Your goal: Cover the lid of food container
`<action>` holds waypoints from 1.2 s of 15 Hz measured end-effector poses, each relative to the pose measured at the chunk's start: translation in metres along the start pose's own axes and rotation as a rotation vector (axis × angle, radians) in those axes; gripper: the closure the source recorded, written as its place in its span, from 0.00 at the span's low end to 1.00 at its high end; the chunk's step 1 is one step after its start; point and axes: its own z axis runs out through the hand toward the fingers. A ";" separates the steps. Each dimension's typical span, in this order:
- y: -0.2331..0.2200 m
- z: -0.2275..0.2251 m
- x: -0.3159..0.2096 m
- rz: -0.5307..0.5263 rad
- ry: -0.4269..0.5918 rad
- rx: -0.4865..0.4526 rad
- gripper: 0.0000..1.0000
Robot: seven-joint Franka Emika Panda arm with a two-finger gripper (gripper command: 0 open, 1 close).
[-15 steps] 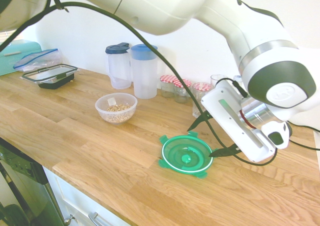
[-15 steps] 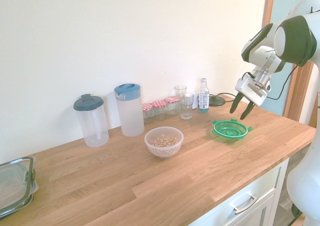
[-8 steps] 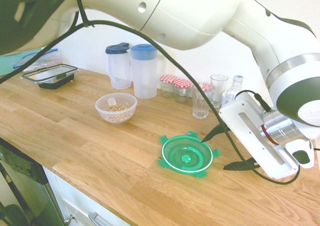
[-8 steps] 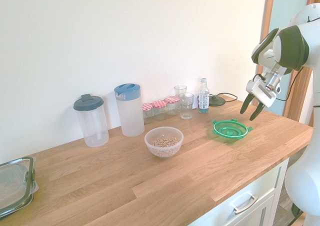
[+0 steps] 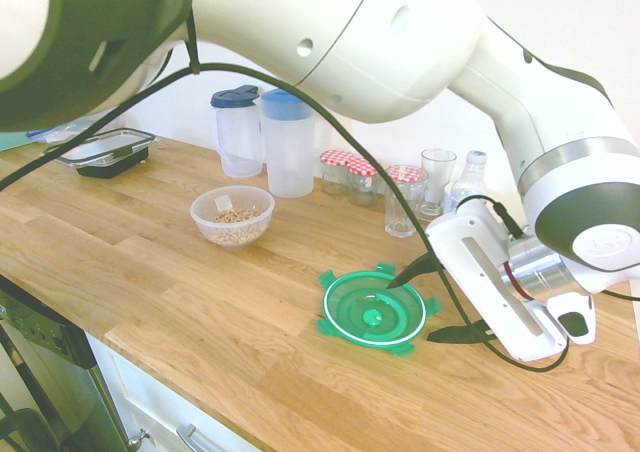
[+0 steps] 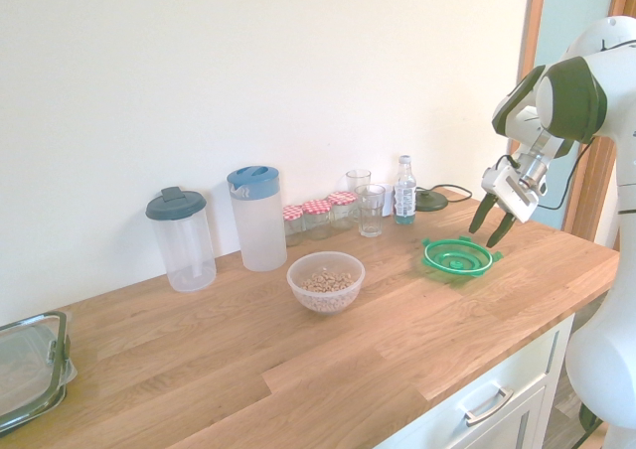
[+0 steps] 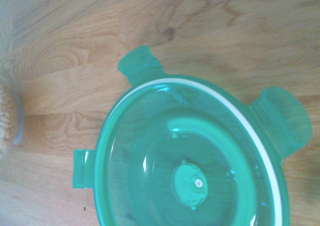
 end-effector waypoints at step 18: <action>0.007 0.043 0.004 0.017 -0.041 0.086 1.00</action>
